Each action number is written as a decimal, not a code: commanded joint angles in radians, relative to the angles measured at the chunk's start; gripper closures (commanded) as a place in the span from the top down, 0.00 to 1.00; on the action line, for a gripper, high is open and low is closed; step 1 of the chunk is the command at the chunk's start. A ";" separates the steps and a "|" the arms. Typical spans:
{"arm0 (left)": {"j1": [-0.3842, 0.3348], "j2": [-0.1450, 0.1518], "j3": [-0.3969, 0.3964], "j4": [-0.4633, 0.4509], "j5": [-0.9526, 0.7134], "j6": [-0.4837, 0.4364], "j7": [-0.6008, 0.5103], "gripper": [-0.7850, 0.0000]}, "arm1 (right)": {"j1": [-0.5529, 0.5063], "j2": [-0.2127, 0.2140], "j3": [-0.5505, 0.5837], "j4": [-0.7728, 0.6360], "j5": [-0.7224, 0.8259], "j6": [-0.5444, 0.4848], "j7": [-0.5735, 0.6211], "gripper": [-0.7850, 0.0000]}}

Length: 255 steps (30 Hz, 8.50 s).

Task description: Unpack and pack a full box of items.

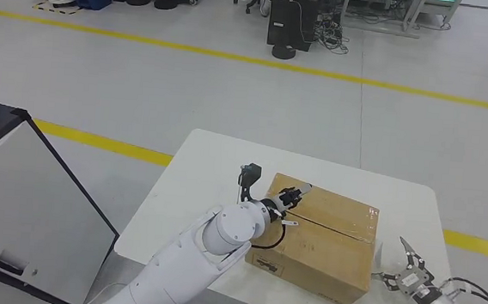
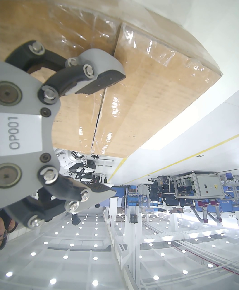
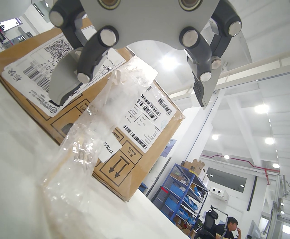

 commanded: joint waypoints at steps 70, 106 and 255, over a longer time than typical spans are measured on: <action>0.000 0.000 0.000 0.000 0.000 0.000 0.000 1.00 | -0.209 -0.085 0.301 -0.480 -0.552 -0.610 0.077 1.00; 0.000 0.000 0.000 0.000 0.000 0.000 0.000 1.00 | -0.193 -0.088 0.297 -0.456 -0.522 -0.564 0.121 1.00; 0.000 0.000 0.000 0.000 0.000 0.000 0.000 1.00 | -0.042 -0.193 0.249 -0.582 -0.974 -0.134 -0.196 0.85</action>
